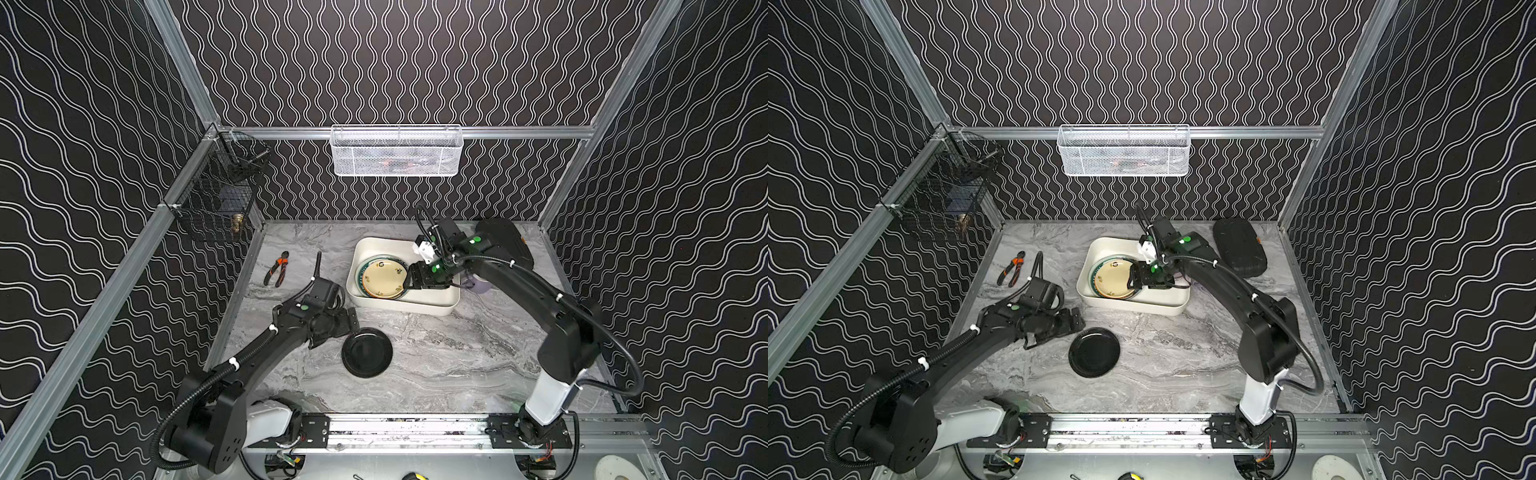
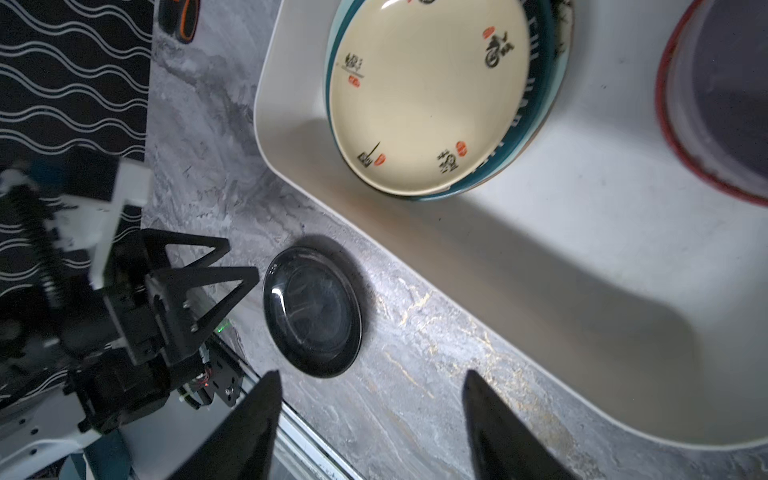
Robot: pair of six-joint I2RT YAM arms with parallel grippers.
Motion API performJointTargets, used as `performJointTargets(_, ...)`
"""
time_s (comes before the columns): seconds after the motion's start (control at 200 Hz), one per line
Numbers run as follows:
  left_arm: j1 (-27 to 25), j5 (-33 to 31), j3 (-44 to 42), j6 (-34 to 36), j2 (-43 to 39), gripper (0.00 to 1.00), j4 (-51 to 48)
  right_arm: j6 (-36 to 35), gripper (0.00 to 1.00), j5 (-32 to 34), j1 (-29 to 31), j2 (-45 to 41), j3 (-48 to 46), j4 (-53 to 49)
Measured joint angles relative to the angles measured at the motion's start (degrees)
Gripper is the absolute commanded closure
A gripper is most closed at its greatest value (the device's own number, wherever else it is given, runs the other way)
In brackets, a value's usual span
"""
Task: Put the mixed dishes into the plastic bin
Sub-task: 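Grip the black plate's edge with the left gripper and tilt it up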
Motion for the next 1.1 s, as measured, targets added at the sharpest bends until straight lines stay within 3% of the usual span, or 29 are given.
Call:
performJointTargets(0.315,-3.37,2.08,-9.75,-8.85,-4.94,0.22,4.61,2.43,0.23,0.13,1.99,-10.08,-11.63,2.25)
performJointTargets(0.741,-8.39,2.38,-16.94,-16.26,-6.03,0.45,14.99,1.68,0.23,2.51,1.88,-11.10,-12.35,-0.50)
performJointTargets(0.961,-8.63,1.99,-18.14,-17.31,-4.81,0.64,19.02,0.39,0.23,3.08,1.81,-10.40,-10.71,-3.02)
performJointTargets(1.101,-8.70,1.77,-18.14,-17.27,-3.34,0.84,20.13,-0.31,0.23,3.06,1.77,-9.73,-9.73,-3.85)
